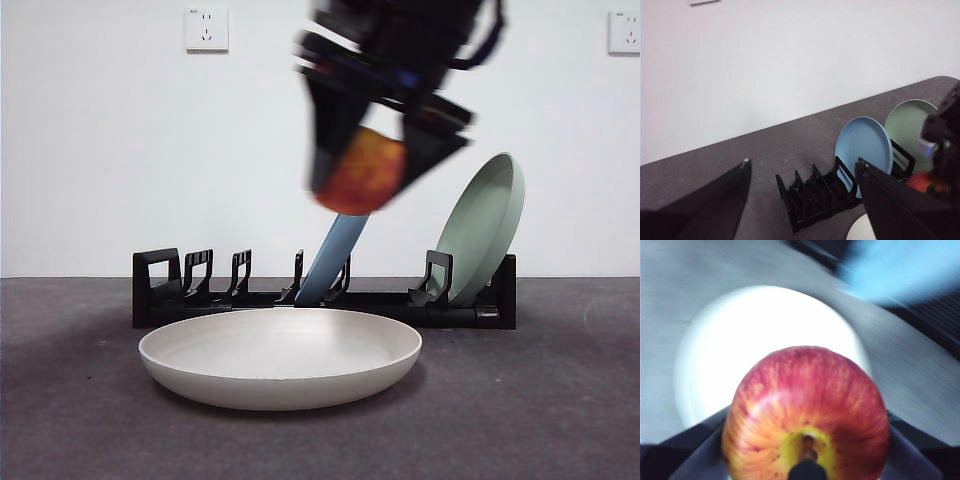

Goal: Take the yellow plate from the plate rack,put the plate on the table,take the apple from the table,put the apple in the plate

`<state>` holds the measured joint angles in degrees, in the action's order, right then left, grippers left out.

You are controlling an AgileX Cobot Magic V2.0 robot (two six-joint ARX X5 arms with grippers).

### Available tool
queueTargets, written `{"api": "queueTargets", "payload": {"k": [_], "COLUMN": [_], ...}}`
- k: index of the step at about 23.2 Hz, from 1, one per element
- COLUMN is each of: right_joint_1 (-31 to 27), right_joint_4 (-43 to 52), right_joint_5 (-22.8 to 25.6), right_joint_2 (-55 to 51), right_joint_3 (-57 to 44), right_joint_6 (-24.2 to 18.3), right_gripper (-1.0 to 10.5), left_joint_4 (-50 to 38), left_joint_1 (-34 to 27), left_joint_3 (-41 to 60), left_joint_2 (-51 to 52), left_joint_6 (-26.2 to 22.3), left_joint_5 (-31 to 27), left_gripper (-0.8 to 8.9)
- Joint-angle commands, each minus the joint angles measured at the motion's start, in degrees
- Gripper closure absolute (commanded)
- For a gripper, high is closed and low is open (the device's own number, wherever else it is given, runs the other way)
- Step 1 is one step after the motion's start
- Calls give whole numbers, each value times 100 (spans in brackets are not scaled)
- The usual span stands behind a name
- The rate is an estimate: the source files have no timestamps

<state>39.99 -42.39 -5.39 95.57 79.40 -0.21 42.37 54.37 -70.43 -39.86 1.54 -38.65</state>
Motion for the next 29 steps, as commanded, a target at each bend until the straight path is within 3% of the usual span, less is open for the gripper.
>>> {"api": "queueTargets", "payload": {"k": [1,8,11,15,17,29], "right_joint_1": [256,546,560,557,544,505], "right_joint_4": [151,378,391,380,374,389], "right_joint_5": [-13,4,273,280,302,295], "right_joint_2": [380,1626,1757,1757,1757,1196], "right_joint_3": [46,46,46,46,46,66], "right_joint_6": [61,44,28,13,11,13], "right_gripper": [959,958,924,513,381,380], "left_joint_4": [0,96,111,197,249,326], "left_joint_1": [-15,-13,-13,-13,-15,-13], "left_joint_3": [22,22,22,22,22,22], "left_joint_2": [9,9,9,9,2,-282], "left_joint_6": [-7,-7,-7,-2,0,0], "left_joint_5": [-35,-33,-31,-28,-28,-4], "left_gripper": [468,468,468,468,468,469]}}
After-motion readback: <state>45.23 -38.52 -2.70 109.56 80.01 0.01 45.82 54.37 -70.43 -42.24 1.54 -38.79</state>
